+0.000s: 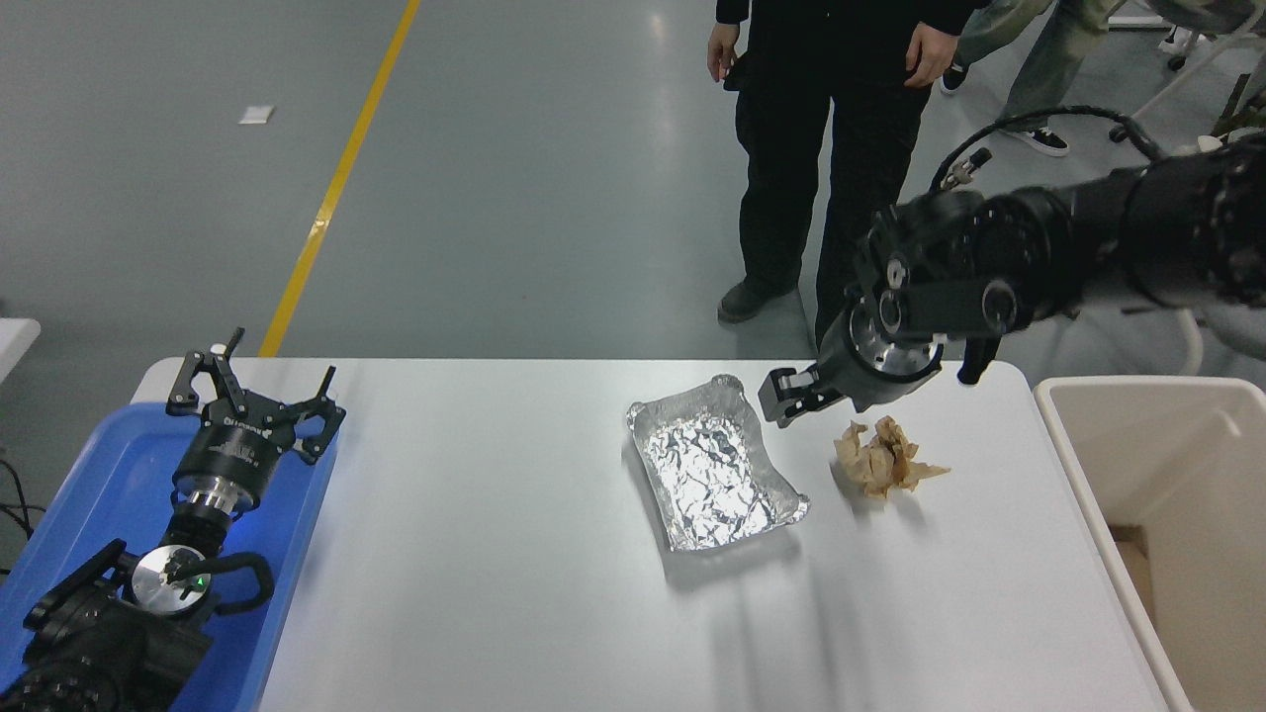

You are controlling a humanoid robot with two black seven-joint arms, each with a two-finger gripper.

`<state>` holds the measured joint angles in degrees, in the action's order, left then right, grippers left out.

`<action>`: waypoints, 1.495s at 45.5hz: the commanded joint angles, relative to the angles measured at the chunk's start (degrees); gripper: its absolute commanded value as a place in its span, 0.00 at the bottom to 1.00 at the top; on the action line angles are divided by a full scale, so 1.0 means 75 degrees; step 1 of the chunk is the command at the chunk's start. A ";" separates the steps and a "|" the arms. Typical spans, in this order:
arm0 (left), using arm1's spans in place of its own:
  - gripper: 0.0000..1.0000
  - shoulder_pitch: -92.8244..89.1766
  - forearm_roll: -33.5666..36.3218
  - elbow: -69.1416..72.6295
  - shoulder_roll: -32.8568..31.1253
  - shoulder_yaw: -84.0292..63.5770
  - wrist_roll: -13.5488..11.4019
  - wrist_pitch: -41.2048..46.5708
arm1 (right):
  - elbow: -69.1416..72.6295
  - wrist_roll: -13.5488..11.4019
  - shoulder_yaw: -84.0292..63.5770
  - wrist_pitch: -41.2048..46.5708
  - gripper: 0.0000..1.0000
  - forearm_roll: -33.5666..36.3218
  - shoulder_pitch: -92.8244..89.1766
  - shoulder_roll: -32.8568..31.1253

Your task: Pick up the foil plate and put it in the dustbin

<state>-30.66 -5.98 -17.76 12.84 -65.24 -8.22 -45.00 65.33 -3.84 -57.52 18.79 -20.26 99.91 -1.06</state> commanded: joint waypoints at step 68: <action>0.99 -0.0002 0.0000 0.0001 -0.0001 -0.0008 -0.0006 0.0000 | -0.3180 -0.0028 0.1611 -0.2143 0.49 -0.1178 -0.4298 0.0141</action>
<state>-30.68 -5.97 -17.71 12.86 -65.30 -8.26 -45.00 40.33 -4.06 -48.14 2.83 -29.14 68.09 0.00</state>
